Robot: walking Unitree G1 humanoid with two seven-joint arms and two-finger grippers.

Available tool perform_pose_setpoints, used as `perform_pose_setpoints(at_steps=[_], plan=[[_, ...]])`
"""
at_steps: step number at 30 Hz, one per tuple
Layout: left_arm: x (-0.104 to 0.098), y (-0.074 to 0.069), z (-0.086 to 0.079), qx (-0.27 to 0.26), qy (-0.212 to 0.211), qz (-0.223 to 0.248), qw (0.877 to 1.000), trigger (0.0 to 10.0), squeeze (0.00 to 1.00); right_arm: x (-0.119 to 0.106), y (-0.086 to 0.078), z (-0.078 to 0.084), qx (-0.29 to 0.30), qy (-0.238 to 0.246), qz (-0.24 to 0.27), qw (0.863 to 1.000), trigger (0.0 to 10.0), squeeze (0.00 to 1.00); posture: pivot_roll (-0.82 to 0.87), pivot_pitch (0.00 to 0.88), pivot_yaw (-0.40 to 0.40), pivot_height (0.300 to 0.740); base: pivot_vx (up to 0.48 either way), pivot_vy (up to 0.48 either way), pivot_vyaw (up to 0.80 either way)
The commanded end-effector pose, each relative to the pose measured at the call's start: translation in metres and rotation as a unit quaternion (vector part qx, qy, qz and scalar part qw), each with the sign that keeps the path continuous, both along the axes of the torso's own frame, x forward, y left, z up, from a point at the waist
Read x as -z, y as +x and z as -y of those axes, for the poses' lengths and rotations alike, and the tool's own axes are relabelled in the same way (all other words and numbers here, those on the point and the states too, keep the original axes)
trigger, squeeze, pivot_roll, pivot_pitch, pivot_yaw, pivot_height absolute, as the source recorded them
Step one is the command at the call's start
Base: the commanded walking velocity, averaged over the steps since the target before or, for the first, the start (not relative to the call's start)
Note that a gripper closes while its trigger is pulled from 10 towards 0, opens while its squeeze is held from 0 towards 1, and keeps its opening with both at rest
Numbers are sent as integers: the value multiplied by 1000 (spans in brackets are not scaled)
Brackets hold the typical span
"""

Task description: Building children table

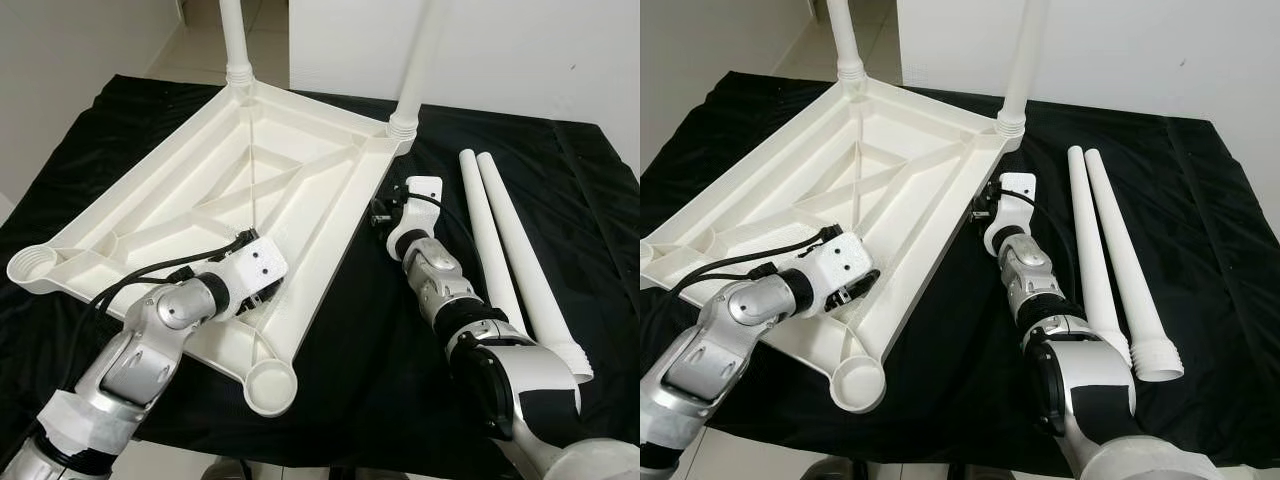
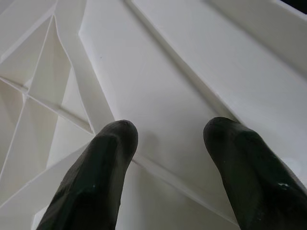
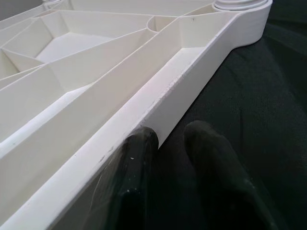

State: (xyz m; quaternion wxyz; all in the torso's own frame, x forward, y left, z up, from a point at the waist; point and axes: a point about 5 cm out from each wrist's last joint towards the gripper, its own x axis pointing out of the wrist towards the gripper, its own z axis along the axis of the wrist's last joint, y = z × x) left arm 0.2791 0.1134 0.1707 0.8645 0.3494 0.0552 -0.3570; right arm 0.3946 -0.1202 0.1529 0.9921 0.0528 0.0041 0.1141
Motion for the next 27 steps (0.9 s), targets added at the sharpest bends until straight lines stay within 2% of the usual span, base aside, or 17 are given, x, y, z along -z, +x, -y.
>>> perform_pose_setpoints(at_steps=[1, 9, 16, 21, 27], plan=[[7, -17, 21, 124, -1, -84, 989, 10000, 0, 0, 0, -17, -22, 13, -11, 1000, 10000, 0, 168, 155, -9, 740, 0, 0, 0], [4, -17, 38, 142, -37, -93, 985, 10000, 0, -3, -1, -37, -51, 24, -15, 998, 10000, 0, 163, 159, -2, 740, 0, 0, 0], [-1, -16, 50, 148, -61, -90, 983, 10000, 0, -6, 0, -43, -57, 28, -14, 998, 10000, 0, 166, 161, -1, 740, 0, 0, 0], [-7, -16, 69, 158, -86, -85, 980, 10000, 0, -10, 1, -48, -57, 32, -17, 998, 10000, 0, 174, 162, 5, 740, 0, 0, 0], [-12, -15, 78, 160, -102, -77, 979, 10000, 0, -10, 2, -51, -56, 32, -20, 998, 10000, 0, 177, 159, 8, 740, 0, 0, 0]])
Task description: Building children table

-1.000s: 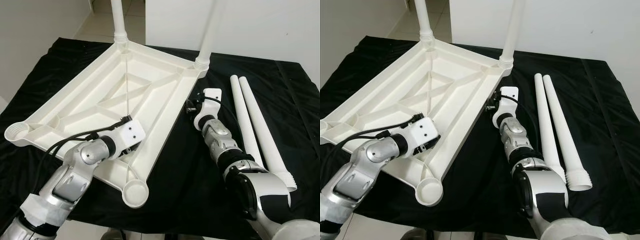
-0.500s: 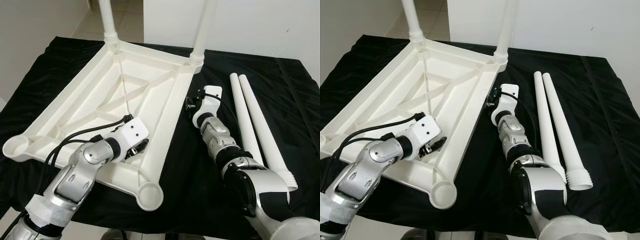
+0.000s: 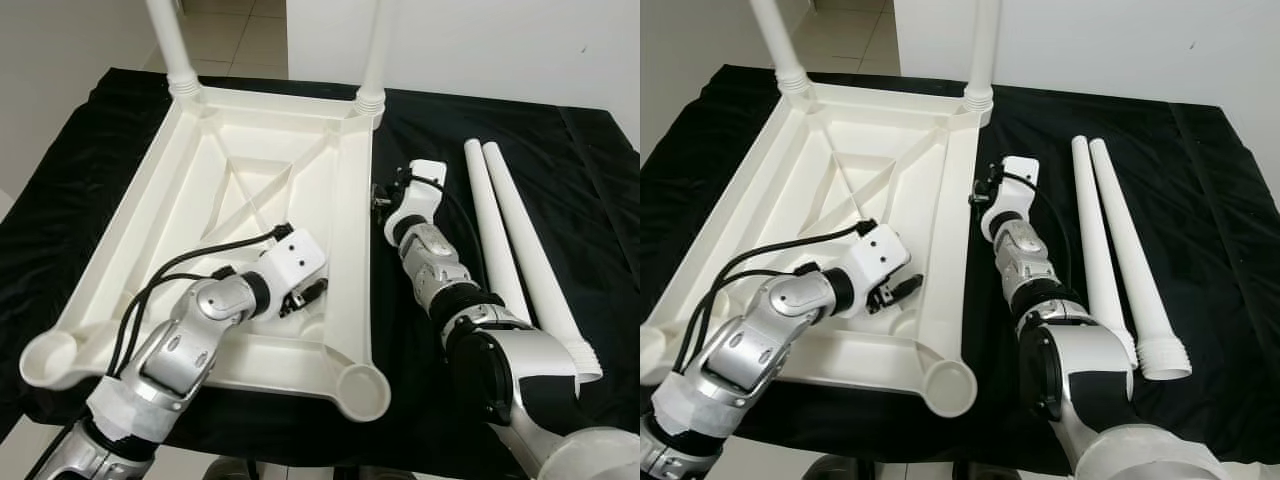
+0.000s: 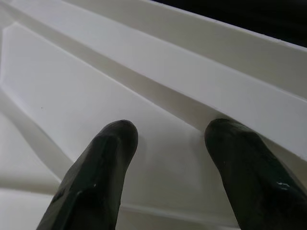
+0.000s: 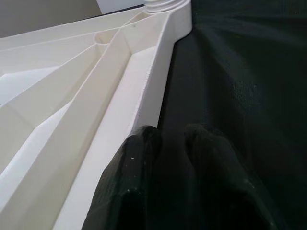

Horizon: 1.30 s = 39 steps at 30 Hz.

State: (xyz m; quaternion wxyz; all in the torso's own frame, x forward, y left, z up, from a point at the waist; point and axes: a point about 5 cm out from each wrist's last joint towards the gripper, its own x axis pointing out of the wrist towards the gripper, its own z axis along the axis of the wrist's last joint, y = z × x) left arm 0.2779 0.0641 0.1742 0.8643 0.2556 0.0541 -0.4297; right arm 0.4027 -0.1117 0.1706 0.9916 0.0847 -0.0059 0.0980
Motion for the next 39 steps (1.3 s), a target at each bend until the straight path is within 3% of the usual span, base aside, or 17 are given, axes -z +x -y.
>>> perform_pose_setpoints(at_steps=[1, 5, 9, 12, 13, 16, 20, 27, 35, 36, 39], plan=[[-8, -14, 29, 103, -22, -12, 994, 10000, 0, 8, -6, -42, -73, -1, -23, 997, 10000, 0, 177, 159, 8, 740, 0, 0, 0], [-12, -12, 32, 98, -32, -3, 995, 10000, 0, 8, -6, -41, -68, -9, -19, 997, 10000, 0, 181, 157, 4, 740, 0, 0, 0], [-20, -5, 28, 77, -44, 23, 996, 10000, 0, 9, -5, -28, -33, -36, -8, 999, 10000, 0, 179, 151, -1, 740, 0, 0, 0], [-23, 1, 16, 46, -51, 39, 997, 10000, 0, 6, -3, -2, 46, -56, 7, 997, 10000, 0, 177, 142, -7, 740, 0, 0, 0], [-23, 1, 16, 46, -51, 39, 997, 10000, 0, 6, -3, -2, 46, -56, 7, 997, 10000, 0, 177, 142, -7, 740, 0, 0, 0], [-30, 9, 1, 4, -72, 61, 996, 10000, 0, 2, -5, 27, 135, -56, 38, 989, 10000, 0, 178, 138, -10, 740, 0, 0, 0], [-38, 14, -8, -23, -99, 75, 992, 10000, 0, -2, -10, 41, 170, -45, 80, 981, 10000, 0, 180, 125, -17, 740, 0, 0, 0], [-39, 6, -20, -19, -133, 63, 989, 10000, 0, -5, -26, 48, 171, -23, 143, 975, 10000, 0, 175, 102, -30, 740, 0, 0, 0], [-27, -8, -27, 11, -144, 36, 989, 10000, 0, 5, -44, 59, 183, -30, 145, 972, 10000, 0, 167, 81, -39, 740, 0, 0, 0], [-23, -10, -27, 16, -142, 33, 989, 10000, 0, 6, -48, 60, 179, -24, 147, 972, 10000, 1000, 167, 77, -39, 740, 0, 0, 0], [-15, -14, -27, 22, -141, 19, 990, 10000, 0, 5, -57, 58, 166, -21, 158, 973, 10000, 1000, 164, 72, -41, 740, 0, 0, 0]])
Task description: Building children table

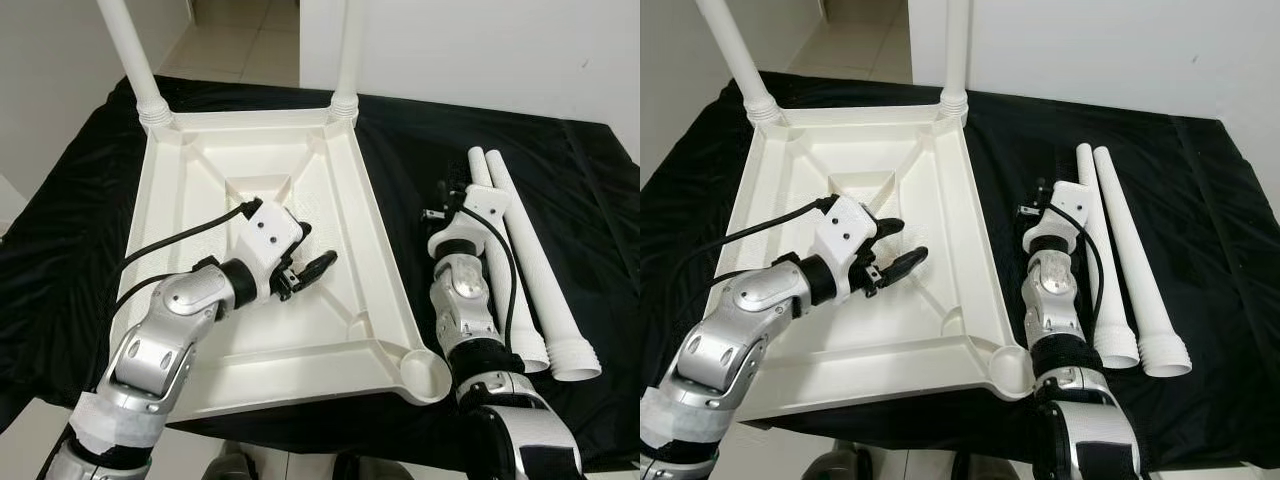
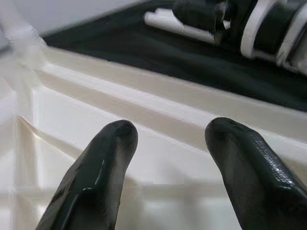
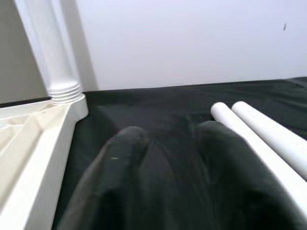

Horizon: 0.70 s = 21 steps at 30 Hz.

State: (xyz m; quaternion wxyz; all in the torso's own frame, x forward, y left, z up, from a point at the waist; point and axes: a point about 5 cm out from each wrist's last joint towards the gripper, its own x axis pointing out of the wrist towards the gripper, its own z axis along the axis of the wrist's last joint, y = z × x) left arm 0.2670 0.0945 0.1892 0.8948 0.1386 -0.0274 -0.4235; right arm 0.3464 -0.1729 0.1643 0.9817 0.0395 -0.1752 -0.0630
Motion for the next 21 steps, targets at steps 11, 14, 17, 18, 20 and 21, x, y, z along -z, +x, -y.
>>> perform_pose_setpoints(at_steps=[11, 14, 17, 18, 20, 21], plan=[[13, -21, 4, 93, 14, -23, 995, 10000, 0, -2, -38, 7, 1, -31, 9, 999, 10000, 647, 148, 58, -38, 740, 0, 0, 0], [20, -26, 1, 118, 43, -30, 992, 10000, 0, 4, -49, 7, 4, -50, 1, 999, 10000, 0, 142, 59, -34, 740, 0, 0, 0], [29, -29, -2, 135, 89, -29, 986, 10000, 0, 11, -56, 6, 3, -52, -13, 999, 10000, 0, 138, 61, -31, 740, 0, 0, 0], [35, -30, -3, 141, 111, -31, 983, 10000, 0, 13, -58, 5, 4, -52, -18, 998, 10000, 0, 135, 63, -29, 740, 0, 0, 0], [38, -31, -3, 145, 122, -30, 981, 10000, 0, 13, -59, 5, 5, -50, -23, 998, 10000, 0, 135, 63, -29, 740, 0, 0, 0], [40, -31, -3, 150, 127, -32, 980, 10000, 0, 13, -59, 5, 7, -50, -26, 998, 10000, 0, 133, 62, -27, 740, 0, 0, 0]])
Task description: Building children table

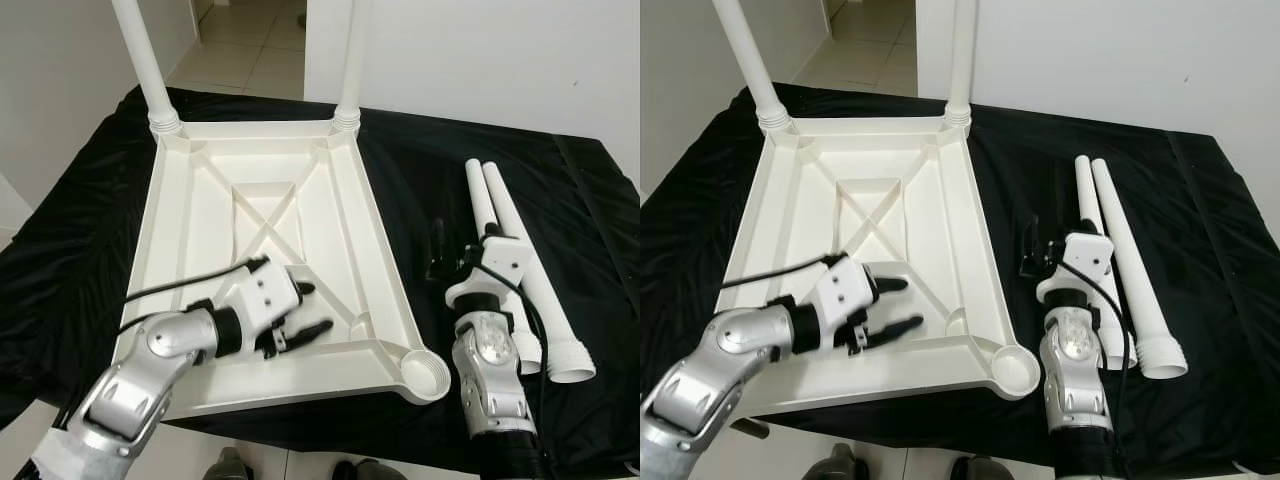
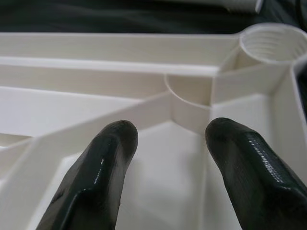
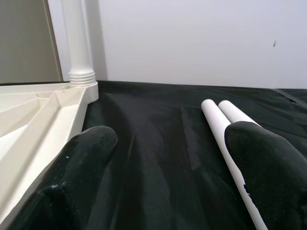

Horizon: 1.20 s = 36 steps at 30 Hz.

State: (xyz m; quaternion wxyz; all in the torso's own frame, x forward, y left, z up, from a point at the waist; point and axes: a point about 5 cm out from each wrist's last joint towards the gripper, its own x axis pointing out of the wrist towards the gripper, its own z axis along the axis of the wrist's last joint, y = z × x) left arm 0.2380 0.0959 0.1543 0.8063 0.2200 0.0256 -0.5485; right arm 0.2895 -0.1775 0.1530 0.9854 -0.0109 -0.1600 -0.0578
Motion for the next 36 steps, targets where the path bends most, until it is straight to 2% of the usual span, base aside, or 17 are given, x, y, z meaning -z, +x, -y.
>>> perform_pose_setpoints(at_steps=[1, 8, 14, 19, 26, 28, 33, 36], plan=[[5, -2, -1, 11, 16, -3, 1000, 10000, 0, 2, -2, 0, 4, 0, -7, 1000, 10000, 0, 133, 62, -27, 740, 0, 0, 0], [6, -1, 1, 24, 36, 10, 999, 10000, 0, -4, 0, 0, 6, -2, -15, 1000, 10000, 0, 132, 61, -26, 740, 0, 0, 0], [14, 8, 4, 19, 76, 27, 997, 10000, 0, -10, 1, 0, 5, -5, -15, 1000, 10000, 0, 118, 60, -26, 740, 0, 0, 0], [18, 13, 7, 13, 91, 37, 995, 10000, 0, -12, 2, 2, 8, -6, -14, 1000, 10000, 0, 109, 59, -24, 740, 0, 0, 0], [19, 39, 12, -45, 115, 80, 989, 10000, 0, -15, 4, 4, 17, -4, -17, 1000, 10000, 0, 97, 57, -21, 740, 0, 0, 0], [19, 39, 12, -45, 115, 80, 989, 10000, 0, -15, 4, 4, 17, -4, -17, 1000, 10000, 0, 97, 57, -21, 740, 0, 0, 0], [18, 56, 13, -77, 115, 93, 986, 10000, 0, -15, 4, 2, 22, 5, -25, 999, 10000, 0, 87, 62, -17, 740, 0, 0, 0], [18, 59, 13, -84, 115, 95, 985, 10000, 0, -14, 4, 2, 23, 6, -27, 999, 10000, 0, 87, 62, -17, 740, 0, 0, 0]])
